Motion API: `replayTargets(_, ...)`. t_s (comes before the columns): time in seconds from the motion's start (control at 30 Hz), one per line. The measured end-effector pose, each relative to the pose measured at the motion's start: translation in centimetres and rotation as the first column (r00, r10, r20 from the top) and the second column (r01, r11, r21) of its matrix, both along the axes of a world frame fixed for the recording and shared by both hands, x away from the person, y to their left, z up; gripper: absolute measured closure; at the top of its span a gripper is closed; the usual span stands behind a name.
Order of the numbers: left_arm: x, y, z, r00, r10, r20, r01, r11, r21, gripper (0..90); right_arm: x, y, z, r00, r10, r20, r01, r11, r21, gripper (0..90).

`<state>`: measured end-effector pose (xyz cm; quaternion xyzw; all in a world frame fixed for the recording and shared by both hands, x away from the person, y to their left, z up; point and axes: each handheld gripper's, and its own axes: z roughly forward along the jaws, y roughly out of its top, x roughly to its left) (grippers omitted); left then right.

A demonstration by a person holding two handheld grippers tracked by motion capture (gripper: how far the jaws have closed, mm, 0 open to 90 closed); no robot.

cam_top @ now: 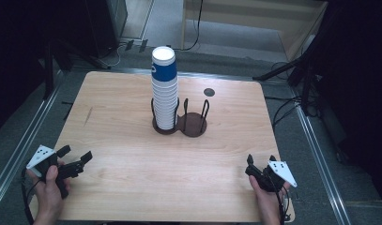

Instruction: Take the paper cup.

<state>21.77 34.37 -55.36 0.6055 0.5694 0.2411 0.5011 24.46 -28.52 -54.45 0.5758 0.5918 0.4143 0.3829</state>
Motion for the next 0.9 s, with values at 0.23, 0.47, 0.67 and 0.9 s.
replayTargets(0.23, -0.2, 0.4, 0.0, 0.9987, 0.052, 0.003, -0.052, 0.9984, -0.024, 1.8, 0.2, 0.1, 0.1, 1.0000, -0.005, -0.005, 0.005, 1.000, -0.015, 17.0)
replayTargets(0.47, 0.0, 0.2, 0.0, 0.9999, 0.015, -0.006, -0.015, 0.9998, -0.016, 1.9, 0.3, 0.4, 1.1, 1.0000, -0.003, -0.003, 0.003, 0.999, 0.032, 16.9)
replayTargets(0.67, 0.0, 0.0, 0.0, 0.9998, 0.010, -0.015, -0.010, 0.9999, -0.003, 1.8, 0.7, 1.7, 2.6, 0.9994, 0.034, 0.011, -0.035, 0.998, 0.046, 15.2)
replayTargets(0.9, 0.1, 0.0, 0.0, 0.9998, 0.007, -0.021, -0.007, 1.0000, 0.003, 1.9, 1.1, 3.5, 4.4, 0.9932, 0.113, 0.029, -0.115, 0.991, 0.069, 13.2)
